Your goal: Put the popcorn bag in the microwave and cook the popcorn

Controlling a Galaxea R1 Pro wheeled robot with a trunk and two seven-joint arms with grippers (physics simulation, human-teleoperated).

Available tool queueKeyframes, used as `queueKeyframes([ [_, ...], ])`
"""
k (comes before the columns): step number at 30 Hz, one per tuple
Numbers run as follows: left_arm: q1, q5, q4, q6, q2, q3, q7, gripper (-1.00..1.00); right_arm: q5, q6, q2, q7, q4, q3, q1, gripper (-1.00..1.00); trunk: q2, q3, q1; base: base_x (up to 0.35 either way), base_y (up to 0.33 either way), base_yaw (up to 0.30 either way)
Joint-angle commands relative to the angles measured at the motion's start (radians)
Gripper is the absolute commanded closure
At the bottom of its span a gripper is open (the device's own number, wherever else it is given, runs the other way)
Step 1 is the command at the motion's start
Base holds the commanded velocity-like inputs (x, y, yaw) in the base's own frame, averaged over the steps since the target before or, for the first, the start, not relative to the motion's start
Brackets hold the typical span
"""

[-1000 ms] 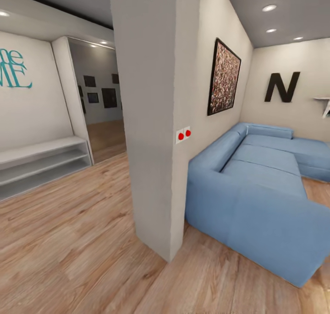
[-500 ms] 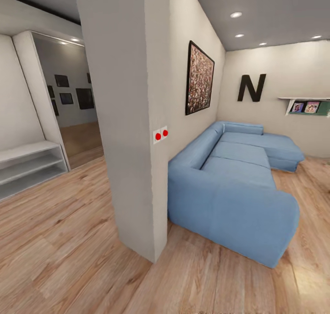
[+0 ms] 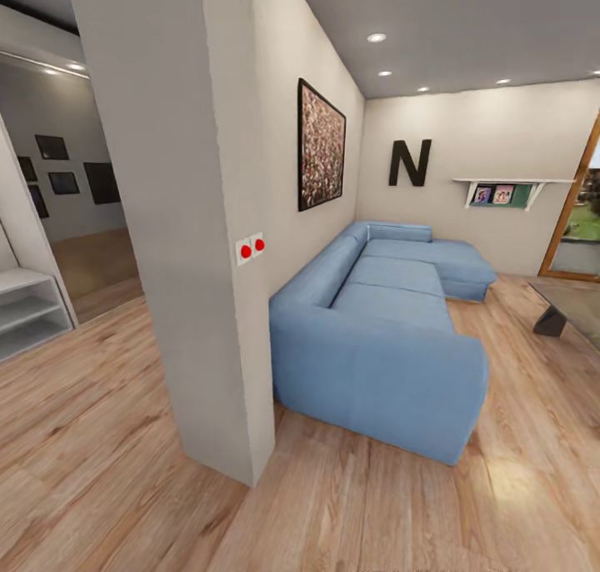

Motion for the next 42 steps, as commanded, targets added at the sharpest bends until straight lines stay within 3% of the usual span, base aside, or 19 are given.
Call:
queueKeyframes([
  [1,0.000,0.007,0.000,-0.002,0.000,0.001,0.000,-1.00,-0.001,-0.004,0.000,0.000,0.001,-0.002,0.000,-1.00,0.000,0.000,0.000,0.000,0.000,-0.288],
  [12,0.000,0.006,0.000,-0.001,0.002,-0.006,0.000,-1.00,-0.002,-0.004,0.000,0.000,0.001,-0.003,0.000,-1.00,0.000,0.005,0.000,0.000,0.000,-0.289],
  [17,0.000,-0.001,-0.002,-0.002,0.026,-0.011,0.004,-1.00,-0.002,-0.004,0.001,0.000,0.001,-0.005,0.000,-1.00,0.000,0.008,0.000,0.000,0.000,-0.289],
  [42,0.000,-0.001,0.000,-0.001,0.026,-0.010,0.005,-1.00,-0.003,-0.024,0.001,0.003,0.001,-0.008,0.000,-1.00,0.000,0.015,0.000,0.000,0.000,-0.290],
])
